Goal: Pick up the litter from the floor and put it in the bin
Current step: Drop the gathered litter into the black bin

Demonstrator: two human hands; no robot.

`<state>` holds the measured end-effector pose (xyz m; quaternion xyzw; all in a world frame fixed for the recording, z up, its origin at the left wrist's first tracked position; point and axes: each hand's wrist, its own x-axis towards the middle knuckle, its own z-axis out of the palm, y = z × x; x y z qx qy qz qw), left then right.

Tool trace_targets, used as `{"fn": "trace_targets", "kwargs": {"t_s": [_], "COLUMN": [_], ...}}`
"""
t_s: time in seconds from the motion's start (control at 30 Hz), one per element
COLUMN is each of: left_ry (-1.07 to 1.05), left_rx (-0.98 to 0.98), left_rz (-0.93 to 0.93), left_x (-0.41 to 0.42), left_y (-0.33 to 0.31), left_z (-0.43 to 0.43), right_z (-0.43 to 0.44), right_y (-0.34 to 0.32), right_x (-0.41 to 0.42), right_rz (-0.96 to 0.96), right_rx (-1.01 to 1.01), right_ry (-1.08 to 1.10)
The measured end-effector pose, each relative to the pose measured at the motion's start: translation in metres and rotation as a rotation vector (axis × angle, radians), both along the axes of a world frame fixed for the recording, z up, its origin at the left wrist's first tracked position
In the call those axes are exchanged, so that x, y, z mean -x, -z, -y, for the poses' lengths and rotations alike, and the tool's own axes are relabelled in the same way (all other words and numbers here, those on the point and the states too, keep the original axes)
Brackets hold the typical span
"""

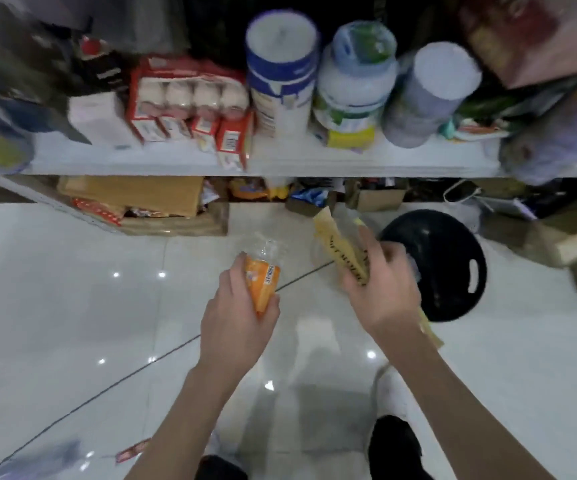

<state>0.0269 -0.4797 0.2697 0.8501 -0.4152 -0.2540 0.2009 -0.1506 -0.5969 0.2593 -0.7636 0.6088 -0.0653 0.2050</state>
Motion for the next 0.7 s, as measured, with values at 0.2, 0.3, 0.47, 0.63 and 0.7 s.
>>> {"fn": "trace_targets", "kwargs": {"t_s": [0.2,0.3,0.47,0.63,0.7], "left_ry": [0.119,0.128,0.059,0.033,0.023], "left_rx": [0.046,0.032,-0.082,-0.183,-0.198], "left_rz": [-0.052,-0.092,-0.105,-0.143,-0.085], "left_x": [0.155,0.213,0.264,0.277,0.271], "left_y": [0.034,0.059,0.101,0.13,0.134], "left_z": [0.113,0.153,0.191,0.211,0.21], "right_z": [0.07,0.094,0.123,0.139,0.141], "right_y": [0.05,0.073,0.109,0.131,0.136], "right_x": [0.158,0.204,0.237,0.245,0.246], "right_rz": [0.037,0.009,0.026,0.127,0.084], "right_rx": [0.124,0.079,-0.054,-0.116,-0.107], "right_ry": [0.167,0.167,0.258,0.305,0.264]}}
